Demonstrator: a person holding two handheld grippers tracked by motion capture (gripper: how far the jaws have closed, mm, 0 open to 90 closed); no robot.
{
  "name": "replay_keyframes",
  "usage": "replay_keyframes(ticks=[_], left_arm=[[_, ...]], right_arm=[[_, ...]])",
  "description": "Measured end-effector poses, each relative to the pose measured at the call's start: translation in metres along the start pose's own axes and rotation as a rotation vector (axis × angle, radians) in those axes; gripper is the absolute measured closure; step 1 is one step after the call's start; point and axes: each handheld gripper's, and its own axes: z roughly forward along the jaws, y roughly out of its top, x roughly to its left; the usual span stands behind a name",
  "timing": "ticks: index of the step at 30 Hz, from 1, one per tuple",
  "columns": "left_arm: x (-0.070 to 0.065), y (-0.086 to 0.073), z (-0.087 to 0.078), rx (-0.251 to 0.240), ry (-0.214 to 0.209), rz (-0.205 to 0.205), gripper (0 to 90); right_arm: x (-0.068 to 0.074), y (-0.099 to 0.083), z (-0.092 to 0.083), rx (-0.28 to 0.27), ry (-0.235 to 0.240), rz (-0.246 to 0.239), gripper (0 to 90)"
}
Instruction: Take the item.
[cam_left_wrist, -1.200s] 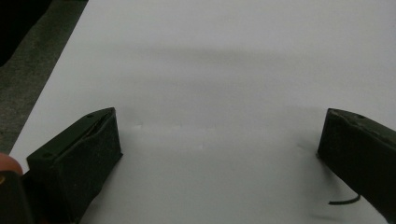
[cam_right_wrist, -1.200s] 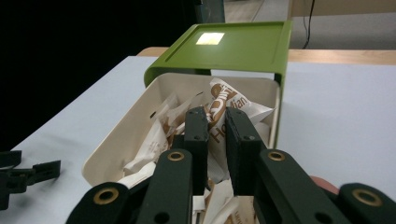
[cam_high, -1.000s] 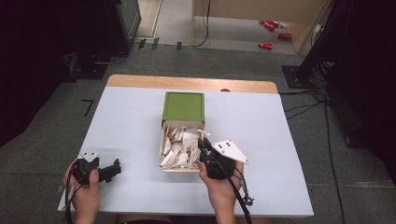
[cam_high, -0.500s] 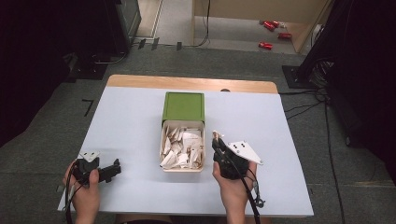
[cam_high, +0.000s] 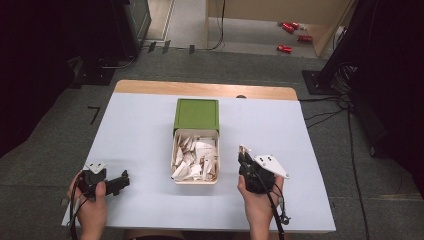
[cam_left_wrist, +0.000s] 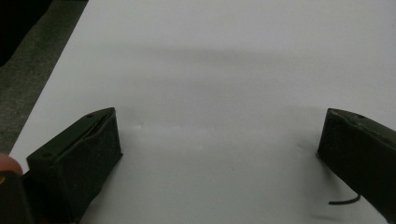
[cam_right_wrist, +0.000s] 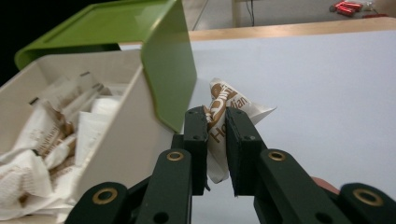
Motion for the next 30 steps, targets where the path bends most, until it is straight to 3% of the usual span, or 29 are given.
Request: replay_keyframes(ticks=[24, 30], left_arm=[[0.0, 0.0, 0.0, 0.001, 0.0, 0.0, 0.0], [0.0, 0.0, 0.0, 0.001, 0.0, 0.0, 0.0]], right_arm=[[-0.025, -0.033, 0.023, 0.064, -0.034, 0.032, 80.7], [-0.023, -0.039, 0.028, 0.076, -0.022, 0.021, 80.6]])
